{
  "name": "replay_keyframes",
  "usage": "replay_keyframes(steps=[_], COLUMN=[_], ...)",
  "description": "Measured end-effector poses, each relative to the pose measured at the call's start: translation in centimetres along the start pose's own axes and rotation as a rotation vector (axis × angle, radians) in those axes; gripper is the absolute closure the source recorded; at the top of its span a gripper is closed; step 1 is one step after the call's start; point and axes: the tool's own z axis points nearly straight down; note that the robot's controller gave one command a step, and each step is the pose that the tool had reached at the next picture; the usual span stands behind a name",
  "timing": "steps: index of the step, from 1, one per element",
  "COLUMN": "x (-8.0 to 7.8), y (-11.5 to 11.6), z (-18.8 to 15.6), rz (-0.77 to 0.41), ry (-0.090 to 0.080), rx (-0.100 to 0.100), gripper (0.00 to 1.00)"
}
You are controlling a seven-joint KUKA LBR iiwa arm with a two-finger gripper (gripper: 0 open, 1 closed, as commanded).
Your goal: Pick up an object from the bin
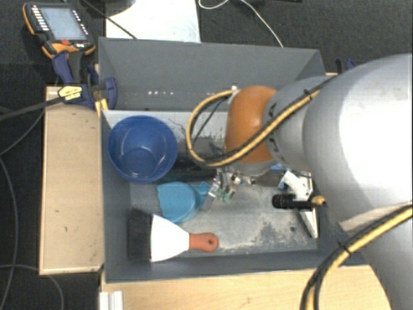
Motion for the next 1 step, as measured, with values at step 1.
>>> replay_keyframes(steps=[1], x=[0.0], y=[0.01], z=[-0.01], rz=[0.001], ry=[0.0], rx=[0.0], gripper=[1.0])
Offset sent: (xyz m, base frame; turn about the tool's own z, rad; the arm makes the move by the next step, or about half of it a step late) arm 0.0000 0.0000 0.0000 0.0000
